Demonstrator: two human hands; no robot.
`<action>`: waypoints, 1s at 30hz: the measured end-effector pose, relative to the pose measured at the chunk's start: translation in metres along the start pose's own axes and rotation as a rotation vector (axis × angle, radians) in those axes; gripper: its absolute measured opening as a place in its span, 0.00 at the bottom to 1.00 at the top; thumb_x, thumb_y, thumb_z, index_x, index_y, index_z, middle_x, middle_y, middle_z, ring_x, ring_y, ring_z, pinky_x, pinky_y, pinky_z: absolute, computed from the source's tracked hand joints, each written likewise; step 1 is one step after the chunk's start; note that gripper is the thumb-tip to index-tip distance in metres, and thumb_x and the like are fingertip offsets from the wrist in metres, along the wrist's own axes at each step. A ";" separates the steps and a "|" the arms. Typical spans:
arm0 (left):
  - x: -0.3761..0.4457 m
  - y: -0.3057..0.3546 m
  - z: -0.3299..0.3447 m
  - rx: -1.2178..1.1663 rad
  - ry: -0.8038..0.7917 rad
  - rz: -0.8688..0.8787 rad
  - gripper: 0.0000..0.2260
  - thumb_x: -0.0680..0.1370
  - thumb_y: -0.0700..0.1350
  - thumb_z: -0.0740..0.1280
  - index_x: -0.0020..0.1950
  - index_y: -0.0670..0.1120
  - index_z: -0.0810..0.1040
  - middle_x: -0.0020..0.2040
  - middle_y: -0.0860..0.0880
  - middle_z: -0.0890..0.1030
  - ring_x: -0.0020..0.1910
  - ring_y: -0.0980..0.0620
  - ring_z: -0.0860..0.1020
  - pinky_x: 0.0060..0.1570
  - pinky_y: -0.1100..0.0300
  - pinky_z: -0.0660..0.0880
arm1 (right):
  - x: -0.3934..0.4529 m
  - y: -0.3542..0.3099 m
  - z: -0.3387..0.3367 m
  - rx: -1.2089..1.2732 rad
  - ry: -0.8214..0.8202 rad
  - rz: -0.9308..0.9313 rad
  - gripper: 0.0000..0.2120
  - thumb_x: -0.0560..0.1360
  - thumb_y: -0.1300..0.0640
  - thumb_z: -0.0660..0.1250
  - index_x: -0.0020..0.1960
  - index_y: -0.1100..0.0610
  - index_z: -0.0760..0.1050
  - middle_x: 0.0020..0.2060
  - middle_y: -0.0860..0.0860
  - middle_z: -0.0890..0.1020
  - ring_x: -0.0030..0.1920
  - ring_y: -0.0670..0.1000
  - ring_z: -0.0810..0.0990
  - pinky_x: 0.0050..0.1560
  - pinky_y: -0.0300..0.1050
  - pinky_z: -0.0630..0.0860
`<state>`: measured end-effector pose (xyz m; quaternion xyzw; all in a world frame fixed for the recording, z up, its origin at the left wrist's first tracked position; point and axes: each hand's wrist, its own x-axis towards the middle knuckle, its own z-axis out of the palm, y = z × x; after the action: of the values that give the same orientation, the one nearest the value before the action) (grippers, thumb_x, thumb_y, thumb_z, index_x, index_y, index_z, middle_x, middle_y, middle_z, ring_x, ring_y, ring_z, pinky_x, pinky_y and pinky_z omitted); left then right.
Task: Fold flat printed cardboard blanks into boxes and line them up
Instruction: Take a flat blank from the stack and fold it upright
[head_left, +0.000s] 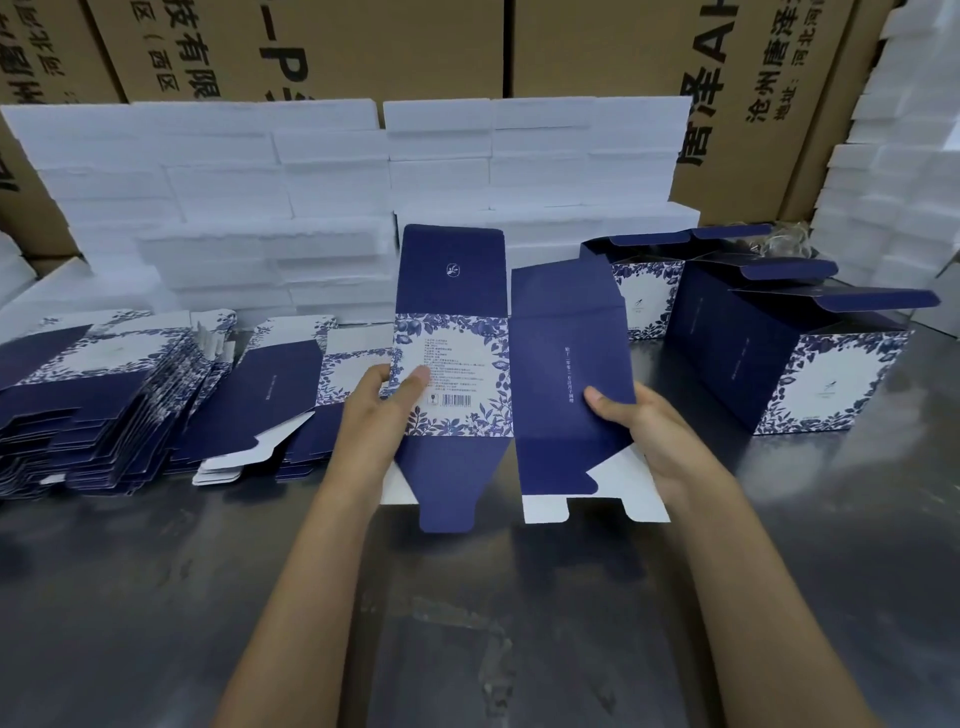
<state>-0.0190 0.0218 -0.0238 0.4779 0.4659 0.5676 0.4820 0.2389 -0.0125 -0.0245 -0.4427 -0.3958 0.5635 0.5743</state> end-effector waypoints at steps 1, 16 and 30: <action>-0.001 0.000 -0.001 -0.002 -0.015 -0.012 0.06 0.78 0.53 0.72 0.52 0.55 0.80 0.48 0.57 0.87 0.47 0.55 0.85 0.44 0.58 0.79 | -0.001 0.000 0.000 -0.007 -0.006 0.001 0.12 0.81 0.61 0.68 0.64 0.54 0.80 0.56 0.54 0.87 0.55 0.56 0.87 0.51 0.51 0.85; -0.009 0.010 0.000 0.113 -0.030 -0.020 0.20 0.77 0.65 0.65 0.64 0.56 0.79 0.60 0.53 0.83 0.59 0.49 0.82 0.63 0.46 0.76 | 0.003 -0.001 -0.008 0.012 -0.038 0.014 0.13 0.82 0.54 0.66 0.65 0.53 0.81 0.57 0.55 0.86 0.55 0.56 0.86 0.50 0.52 0.83; -0.007 0.005 0.009 0.228 -0.054 -0.038 0.11 0.81 0.54 0.66 0.56 0.49 0.79 0.53 0.51 0.85 0.44 0.58 0.83 0.40 0.63 0.75 | 0.005 -0.002 -0.013 0.059 0.058 0.005 0.13 0.83 0.52 0.65 0.65 0.53 0.80 0.55 0.54 0.87 0.54 0.57 0.87 0.47 0.54 0.84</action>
<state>-0.0103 0.0148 -0.0182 0.5357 0.5235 0.4885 0.4476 0.2527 -0.0082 -0.0264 -0.4428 -0.3611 0.5632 0.5970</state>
